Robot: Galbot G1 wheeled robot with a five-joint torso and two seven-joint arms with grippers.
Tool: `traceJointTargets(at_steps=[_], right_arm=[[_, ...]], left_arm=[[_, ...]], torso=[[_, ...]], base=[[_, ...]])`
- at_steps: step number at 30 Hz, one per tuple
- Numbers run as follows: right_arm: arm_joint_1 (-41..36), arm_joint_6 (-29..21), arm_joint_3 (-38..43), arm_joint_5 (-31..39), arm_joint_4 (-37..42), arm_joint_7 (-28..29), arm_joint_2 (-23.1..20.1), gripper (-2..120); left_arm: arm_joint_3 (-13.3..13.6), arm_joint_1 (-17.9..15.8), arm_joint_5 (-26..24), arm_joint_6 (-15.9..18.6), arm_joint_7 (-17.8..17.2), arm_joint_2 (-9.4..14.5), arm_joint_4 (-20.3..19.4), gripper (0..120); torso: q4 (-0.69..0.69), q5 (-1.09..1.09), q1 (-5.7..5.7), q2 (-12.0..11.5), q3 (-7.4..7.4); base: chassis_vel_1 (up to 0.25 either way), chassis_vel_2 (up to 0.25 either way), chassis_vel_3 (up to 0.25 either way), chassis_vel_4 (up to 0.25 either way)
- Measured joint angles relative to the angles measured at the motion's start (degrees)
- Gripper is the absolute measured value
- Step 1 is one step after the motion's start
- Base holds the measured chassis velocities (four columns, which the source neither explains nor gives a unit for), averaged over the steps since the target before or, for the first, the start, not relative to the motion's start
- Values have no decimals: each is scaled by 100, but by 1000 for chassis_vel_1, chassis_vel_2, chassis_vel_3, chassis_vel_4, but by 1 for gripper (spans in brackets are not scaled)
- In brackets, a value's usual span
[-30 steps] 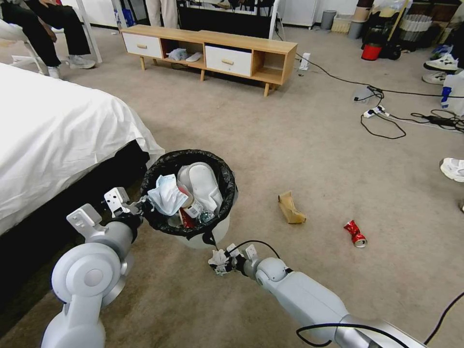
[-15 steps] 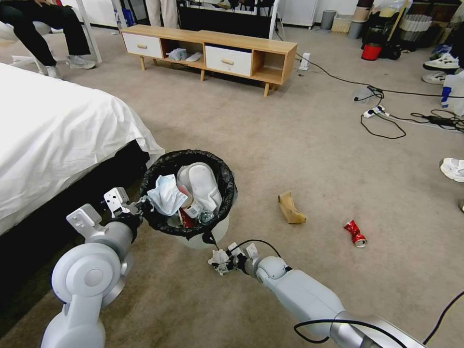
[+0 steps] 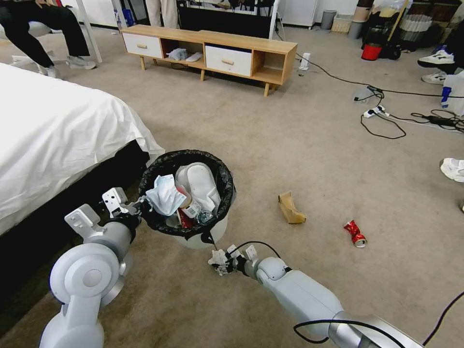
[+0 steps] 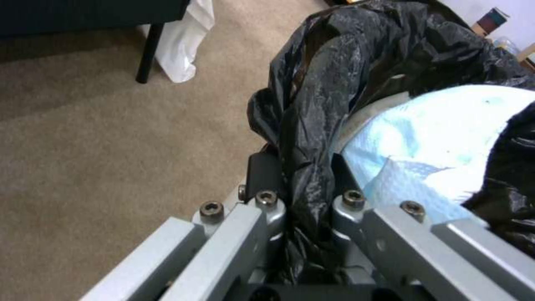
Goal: Pick up the trash bin and place the garbage on the floor into it.
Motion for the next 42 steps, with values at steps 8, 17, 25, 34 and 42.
traceJointTargets(at_steps=[8, 17, 25, 34, 42], right_arm=[[4, 44, 18, 11, -5, -23, -10, 30], [61, 101, 31, 27, -30, -51, -21, 0], [233, 88, 110, 158, 210, -65, -97, 0], [202, -22, 319, 300, 853, 23, -520, 0], [-55, -155, 891, 428, 2004, 156, -1499, 0]], left_arm=[[10, 1, 8, -1, 0, -7, 14, 4], [28, -12, 17, -2, 0, -9, 35, 4], [34, -29, 14, -2, 0, 10, 53, 4], [58, -71, -8, -2, -8, 30, 64, 4], [94, -69, -28, -2, -29, 36, 62, 4]], torso=[[0, 0, 0, 0, 0], [0, 0, 0, 0, 0], [0, 0, 0, 0, 0], [0, 1, 0, 0, 0], [-4, -1, 0, 0, -1]], base=[[0, 0, 0, 0], [0, 0, 0, 0], [0, 0, 0, 0], [0, 0, 0, 0], [0, 0, 0, 0]])
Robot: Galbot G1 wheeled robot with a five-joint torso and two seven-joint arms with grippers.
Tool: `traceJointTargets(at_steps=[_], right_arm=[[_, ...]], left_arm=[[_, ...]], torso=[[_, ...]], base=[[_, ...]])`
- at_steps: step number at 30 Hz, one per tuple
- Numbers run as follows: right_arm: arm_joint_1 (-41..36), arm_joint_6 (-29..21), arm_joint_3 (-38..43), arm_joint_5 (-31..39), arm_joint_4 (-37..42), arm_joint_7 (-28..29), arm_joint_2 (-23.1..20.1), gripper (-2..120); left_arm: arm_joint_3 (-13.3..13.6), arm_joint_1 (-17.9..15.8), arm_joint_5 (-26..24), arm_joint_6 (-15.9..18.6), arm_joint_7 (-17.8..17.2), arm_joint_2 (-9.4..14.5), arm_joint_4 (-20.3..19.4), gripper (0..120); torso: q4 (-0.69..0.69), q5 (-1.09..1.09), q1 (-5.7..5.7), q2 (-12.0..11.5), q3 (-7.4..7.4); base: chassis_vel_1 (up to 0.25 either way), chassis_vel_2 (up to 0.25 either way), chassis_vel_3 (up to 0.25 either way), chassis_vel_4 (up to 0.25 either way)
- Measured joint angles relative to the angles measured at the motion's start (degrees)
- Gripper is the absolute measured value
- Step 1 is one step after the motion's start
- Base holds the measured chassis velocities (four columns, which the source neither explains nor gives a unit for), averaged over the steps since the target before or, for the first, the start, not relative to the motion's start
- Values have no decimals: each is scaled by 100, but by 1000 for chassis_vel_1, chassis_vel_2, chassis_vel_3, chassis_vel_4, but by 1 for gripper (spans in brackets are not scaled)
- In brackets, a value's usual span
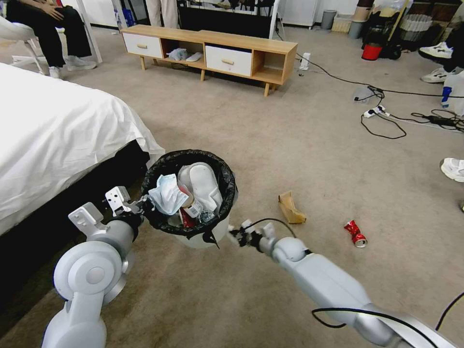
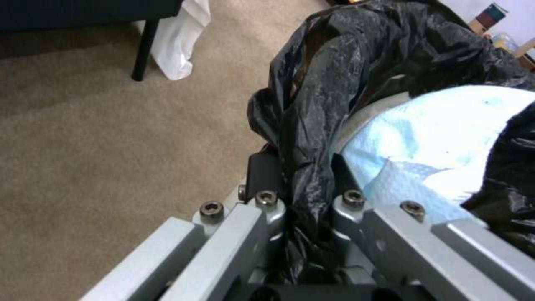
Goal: Pick up the trash bin and place the garbage on the floor into it.
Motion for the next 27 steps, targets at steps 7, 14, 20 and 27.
traceJointTargets(at_steps=[7, 14, 20, 27], right_arm=[[-120, -83, 461, 157, 671, 65, -496, 0], [-355, -169, 1377, 359, 1411, 94, -885, 0], [-518, -169, 1926, 389, 1839, 51, -951, 0], [-705, -146, 2557, 603, 2825, -220, -1018, 0]], left_arm=[[48, -26, -20, 0, -37, 2, 10, 4], [133, -31, -138, 71, -245, -30, 6, 4], [142, -6, -206, 90, -310, -23, -8, 4], [178, -10, -223, 95, -321, -22, 1, 4]], torso=[[5, 2, 0, 0, 0], [4, 3, 0, 0, 0], [4, 2, 0, 0, 1], [4, 1, 0, 0, 1]], base=[[0, 0, 0, 0], [0, 0, 0, 0], [0, 0, 0, 0], [0, 0, 0, 0]])
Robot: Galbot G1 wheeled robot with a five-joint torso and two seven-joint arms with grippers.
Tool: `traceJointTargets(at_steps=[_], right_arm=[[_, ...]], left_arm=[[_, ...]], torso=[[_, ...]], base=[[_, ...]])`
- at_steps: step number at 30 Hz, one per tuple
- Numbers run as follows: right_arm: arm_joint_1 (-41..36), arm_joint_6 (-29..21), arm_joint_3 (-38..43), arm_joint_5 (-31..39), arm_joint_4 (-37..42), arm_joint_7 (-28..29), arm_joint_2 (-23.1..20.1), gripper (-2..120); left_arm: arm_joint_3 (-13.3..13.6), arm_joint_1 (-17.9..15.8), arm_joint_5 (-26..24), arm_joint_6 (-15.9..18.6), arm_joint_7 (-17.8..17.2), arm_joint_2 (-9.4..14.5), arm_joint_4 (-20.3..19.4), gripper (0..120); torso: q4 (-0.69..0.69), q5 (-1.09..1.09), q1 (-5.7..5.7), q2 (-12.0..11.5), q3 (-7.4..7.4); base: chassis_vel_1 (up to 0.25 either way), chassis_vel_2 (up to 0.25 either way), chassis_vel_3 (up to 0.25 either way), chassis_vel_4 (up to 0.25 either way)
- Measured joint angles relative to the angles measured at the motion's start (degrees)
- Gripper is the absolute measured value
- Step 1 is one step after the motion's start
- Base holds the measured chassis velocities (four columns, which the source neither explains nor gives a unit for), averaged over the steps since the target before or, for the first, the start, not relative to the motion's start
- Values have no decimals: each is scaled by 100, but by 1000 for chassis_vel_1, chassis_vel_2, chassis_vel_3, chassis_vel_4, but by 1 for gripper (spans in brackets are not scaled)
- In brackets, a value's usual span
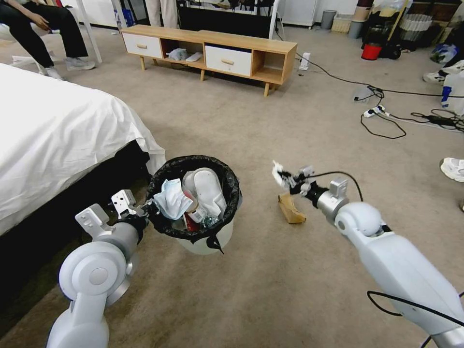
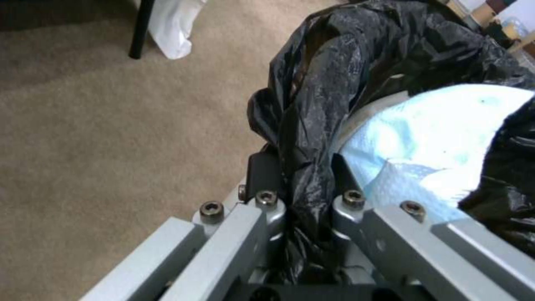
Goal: Pick up the trash bin and place the garbage on the floor into it.
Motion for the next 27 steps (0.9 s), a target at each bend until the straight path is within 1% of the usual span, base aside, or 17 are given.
traceJointTargets(at_steps=[1, 2, 3, 4, 6, 7, 9, 10, 11, 12, 14, 20, 27], right_arm=[[-26, 15, 53, 59, 188, -66, -21, 0], [-26, 15, 53, 59, 188, -66, -21, 0], [-57, 65, 86, 134, 411, -147, -53, 0], [-57, 65, 86, 134, 411, -147, -53, 0], [-112, 232, 80, 264, 809, -454, -89, 0], [-112, 232, 80, 264, 809, -454, -89, 0], [-97, 441, 1, 316, 950, -817, -85, 0], [-97, 441, 1, 316, 950, -817, -85, 0], [-43, 566, -77, 351, 1027, -1069, -69, 0], [-43, 566, -77, 351, 1027, -1069, -69, 0], [96, 658, -278, 467, 1151, -1286, -51, 0], [300, 699, -576, 582, 1227, -1390, -39, 0], [839, 729, -1413, 667, 1076, -1491, 45, 0]], left_arm=[[22, -6, -1, 2, 0, -17, 18, 4], [22, -6, -1, 2, 0, -17, 18, 4], [46, -14, 1, 3, 2, -33, 34, 4], [46, -14, 1, 3, 2, -33, 34, 4], [75, -34, 7, 7, 12, -48, 68, 4], [75, -34, 7, 7, 12, -48, 68, 4], [96, -35, 9, 13, 18, -46, 84, 4], [96, -35, 9, 13, 18, -46, 84, 4], [112, -33, 10, 20, 24, -43, 92, 4], [112, -33, 10, 20, 24, -43, 92, 4], [136, -22, 21, 23, 33, -50, 109, 4], [164, -13, 25, 27, 44, -61, 117, 4], [187, -13, 42, 30, 71, -80, 123, 4]], torso=[[-1, 0, 0, 0, 0], [-1, 0, 0, 0, 0], [-1, -1, 0, 0, 0], [-1, -1, 0, 0, 0], [-1, -1, 0, 0, 0], [-1, -1, 0, 0, 0], [-1, 0, 0, 0, 0], [-1, 0, 0, 0, 0], [-1, 0, 0, 0, 0], [-1, 0, 0, 0, 0], [0, 0, 0, 0, 0], [0, 0, 0, 0, 0], [-1, 0, 0, 0, 0]], base=[[0, 0, 0, 0], [0, 0, 0, 0], [0, 0, 0, 0], [0, 0, 0, 0], [0, 0, 0, 0], [0, 0, 0, 0], [0, 0, 0, 0], [0, 0, 0, 0], [0, 0, 0, 0], [0, 0, 0, 0], [0, 0, 0, 0], [0, 0, 0, 0], [0, 0, 0, 0]])
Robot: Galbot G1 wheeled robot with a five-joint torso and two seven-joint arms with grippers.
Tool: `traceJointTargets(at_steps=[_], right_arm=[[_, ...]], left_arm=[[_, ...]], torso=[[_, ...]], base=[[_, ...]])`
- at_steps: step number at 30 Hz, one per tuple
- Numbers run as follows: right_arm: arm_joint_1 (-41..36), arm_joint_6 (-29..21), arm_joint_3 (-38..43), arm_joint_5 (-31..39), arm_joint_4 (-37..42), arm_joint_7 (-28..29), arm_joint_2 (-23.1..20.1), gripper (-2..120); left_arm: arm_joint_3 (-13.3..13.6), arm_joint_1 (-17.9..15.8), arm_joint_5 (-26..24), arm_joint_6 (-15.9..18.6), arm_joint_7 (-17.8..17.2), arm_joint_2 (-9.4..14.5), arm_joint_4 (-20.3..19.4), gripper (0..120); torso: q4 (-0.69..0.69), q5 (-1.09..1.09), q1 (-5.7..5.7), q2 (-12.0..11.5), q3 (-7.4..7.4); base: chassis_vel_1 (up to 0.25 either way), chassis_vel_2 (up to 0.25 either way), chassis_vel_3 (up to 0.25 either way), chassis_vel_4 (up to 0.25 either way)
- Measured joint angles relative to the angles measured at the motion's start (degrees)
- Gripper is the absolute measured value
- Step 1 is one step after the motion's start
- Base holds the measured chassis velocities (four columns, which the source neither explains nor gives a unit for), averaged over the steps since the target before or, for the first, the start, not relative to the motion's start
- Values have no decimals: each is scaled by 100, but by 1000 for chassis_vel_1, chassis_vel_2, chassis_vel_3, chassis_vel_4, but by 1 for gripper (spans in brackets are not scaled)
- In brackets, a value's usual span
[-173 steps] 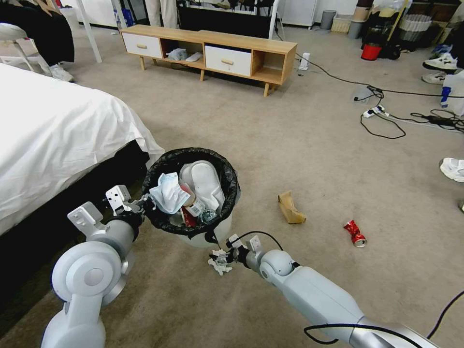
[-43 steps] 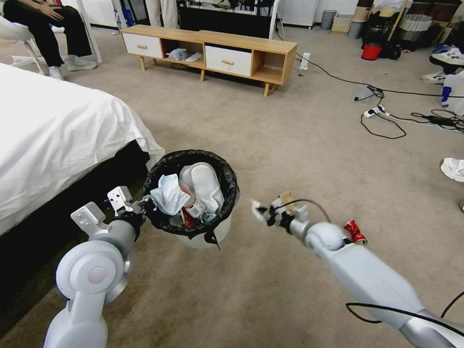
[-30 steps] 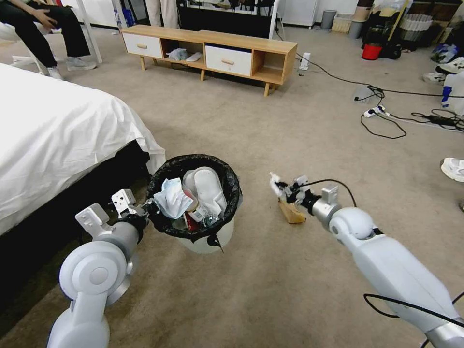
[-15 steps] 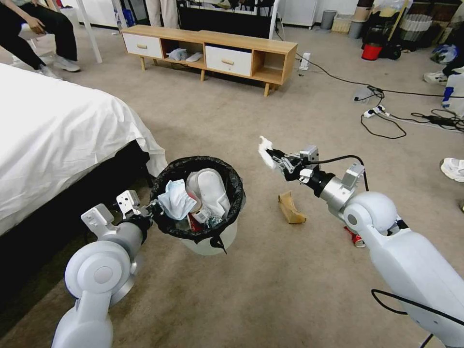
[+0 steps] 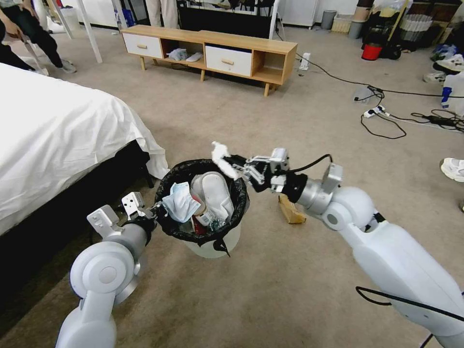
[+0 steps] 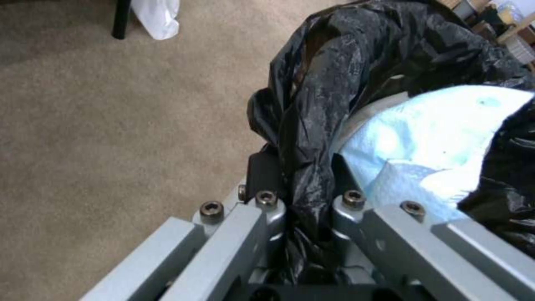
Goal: Pick up the trash bin and place the garbage on the floor into it.
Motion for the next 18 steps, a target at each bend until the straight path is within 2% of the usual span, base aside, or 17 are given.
traceJointTargets(at_steps=[12, 18], right_arm=[[588, -2, -1021, 68, -502, 14, 359, 0], [642, 15, -1214, 24, -881, 16, 469, 0]], left_arm=[[-28, 42, 13, 2, 24, -5, -49, 4], [-33, 51, 22, 2, 43, -3, -53, 4]], torso=[[1, 0, 0, 0, 0], [0, 0, 0, 0, 0]], base=[[0, 0, 0, 0], [0, 0, 0, 0]])
